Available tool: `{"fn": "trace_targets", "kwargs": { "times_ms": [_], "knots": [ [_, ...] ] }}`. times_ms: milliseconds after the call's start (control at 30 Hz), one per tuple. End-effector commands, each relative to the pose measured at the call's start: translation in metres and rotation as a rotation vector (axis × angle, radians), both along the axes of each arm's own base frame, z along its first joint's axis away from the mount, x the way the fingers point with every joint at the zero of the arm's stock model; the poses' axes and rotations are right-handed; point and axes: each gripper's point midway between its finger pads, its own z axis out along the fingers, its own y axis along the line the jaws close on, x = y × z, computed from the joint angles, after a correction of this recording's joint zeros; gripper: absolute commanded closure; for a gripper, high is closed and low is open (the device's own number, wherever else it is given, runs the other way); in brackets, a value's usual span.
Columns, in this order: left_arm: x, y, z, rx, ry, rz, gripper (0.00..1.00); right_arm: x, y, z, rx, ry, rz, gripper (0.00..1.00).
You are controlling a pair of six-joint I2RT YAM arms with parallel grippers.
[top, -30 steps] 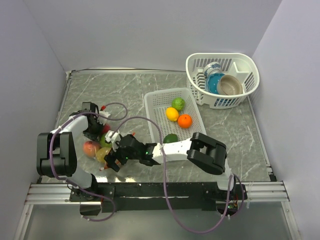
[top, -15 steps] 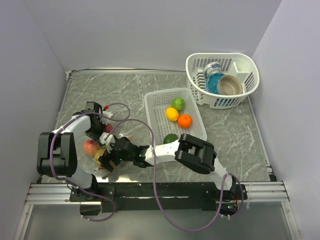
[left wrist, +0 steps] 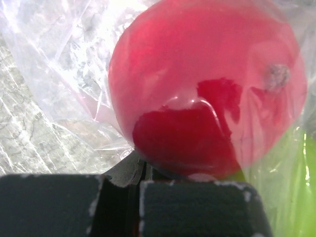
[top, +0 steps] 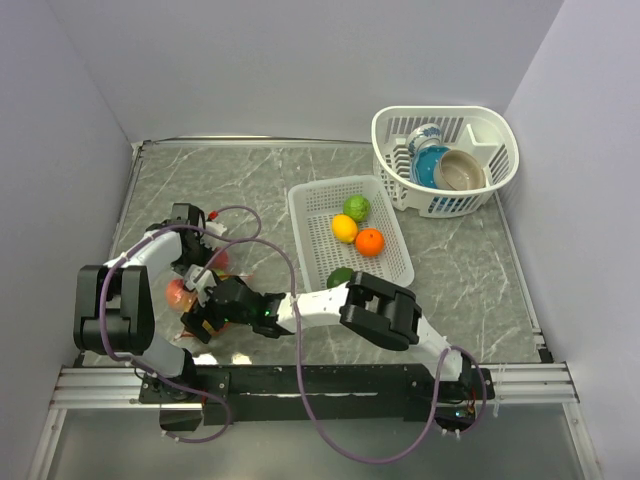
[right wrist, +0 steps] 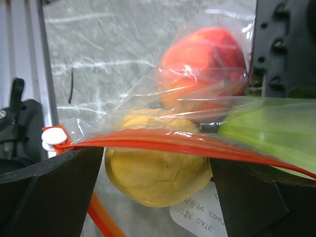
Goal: Open the zip-top bag and remove the fake food
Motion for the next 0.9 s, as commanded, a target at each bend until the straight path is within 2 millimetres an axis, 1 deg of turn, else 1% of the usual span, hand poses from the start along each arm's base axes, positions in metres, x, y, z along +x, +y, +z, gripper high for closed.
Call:
{"fn": "trace_targets", "kwargs": {
  "times_ms": [0, 67, 100, 133, 167, 200, 233, 267, 300, 333, 367, 400, 433, 467, 500, 533, 567, 600, 633, 667, 700, 733, 767, 800, 833, 867],
  "knots": [
    [-0.007, -0.009, 0.005, -0.041, 0.016, 0.000, 0.99, -0.003, 0.004, -0.008, -0.038, 0.003, 0.012, 0.09],
    [-0.008, -0.009, 0.004, -0.039, 0.015, -0.004, 0.99, -0.004, -0.001, -0.016, -0.062, 0.008, 0.011, 0.13],
    [-0.008, -0.008, 0.004, -0.036, 0.013, -0.003, 0.99, -0.006, -0.006, -0.024, -0.084, 0.012, 0.012, 0.15],
    [-0.008, -0.007, 0.003, -0.028, 0.013, -0.001, 0.99, -0.005, -0.009, -0.020, -0.080, 0.010, 0.004, 0.23],
    [-0.010, -0.005, 0.000, -0.019, 0.019, -0.002, 0.99, -0.004, -0.013, -0.019, -0.081, 0.006, -0.007, 0.27],
    [-0.008, -0.004, -0.001, -0.013, 0.013, -0.001, 0.99, -0.004, -0.021, -0.023, -0.087, 0.007, -0.017, 0.32],
    [-0.008, -0.003, -0.003, -0.005, 0.014, -0.001, 0.99, -0.004, -0.024, -0.010, -0.063, 0.003, -0.020, 0.42],
    [-0.010, 0.001, -0.006, 0.015, 0.018, 0.002, 0.99, 0.001, -0.029, -0.006, -0.059, -0.008, -0.052, 0.46],
    [-0.009, 0.002, -0.008, 0.021, 0.018, 0.002, 0.99, 0.002, -0.038, 0.003, -0.047, -0.011, -0.064, 0.48],
    [-0.010, 0.003, -0.009, 0.028, 0.021, 0.002, 0.99, 0.004, -0.042, 0.010, -0.037, -0.015, -0.077, 0.49],
    [-0.010, 0.004, -0.009, 0.031, 0.017, 0.002, 0.99, 0.004, -0.054, 0.005, -0.051, -0.015, -0.092, 0.49],
    [-0.009, 0.005, -0.009, 0.034, 0.013, 0.004, 0.99, 0.007, -0.058, 0.029, -0.010, -0.034, -0.109, 0.49],
    [-0.007, 0.005, -0.008, 0.036, 0.006, 0.005, 0.99, 0.007, -0.063, 0.035, 0.002, -0.040, -0.117, 0.49],
    [-0.006, 0.005, -0.007, 0.036, 0.004, 0.008, 0.99, 0.006, -0.072, 0.034, -0.008, -0.044, -0.124, 0.49],
    [-0.005, 0.006, -0.006, 0.038, 0.002, 0.011, 0.99, 0.009, -0.077, 0.056, 0.032, -0.055, -0.138, 0.49],
    [-0.002, 0.006, -0.005, 0.040, -0.002, 0.015, 0.99, 0.009, -0.081, 0.062, 0.041, -0.061, -0.141, 0.48],
    [-0.001, 0.008, -0.005, 0.048, -0.003, 0.017, 0.99, 0.008, -0.088, 0.062, 0.033, -0.066, -0.143, 0.49],
    [-0.001, 0.010, -0.007, 0.058, 0.005, 0.023, 0.99, 0.007, -0.093, 0.079, 0.057, -0.075, -0.149, 0.48],
    [-0.001, 0.012, -0.007, 0.064, 0.005, 0.026, 0.99, 0.010, -0.099, 0.085, 0.062, -0.083, -0.162, 0.48],
    [0.001, 0.013, -0.008, 0.068, 0.002, 0.030, 0.99, 0.011, -0.105, 0.085, 0.057, -0.085, -0.169, 0.48],
    [0.001, 0.016, -0.009, 0.076, 0.003, 0.037, 0.99, 0.011, -0.111, 0.100, 0.083, -0.094, -0.172, 0.48],
    [0.001, 0.017, -0.011, 0.076, 0.006, 0.040, 0.99, 0.013, -0.116, 0.105, 0.088, -0.097, -0.184, 0.48],
    [0.001, 0.018, -0.012, 0.076, 0.010, 0.042, 0.99, 0.015, -0.122, 0.105, 0.081, -0.103, -0.190, 0.48],
    [0.001, 0.019, -0.013, 0.076, 0.011, 0.048, 0.99, 0.016, -0.128, 0.116, 0.096, -0.112, -0.201, 0.48],
    [0.000, 0.019, -0.014, 0.077, 0.013, 0.046, 0.99, 0.020, -0.134, 0.120, 0.100, -0.120, -0.225, 0.48],
    [-0.001, 0.019, -0.015, 0.079, 0.015, 0.044, 0.99, 0.024, -0.143, 0.116, 0.087, -0.125, -0.239, 0.48]
  ]
}}
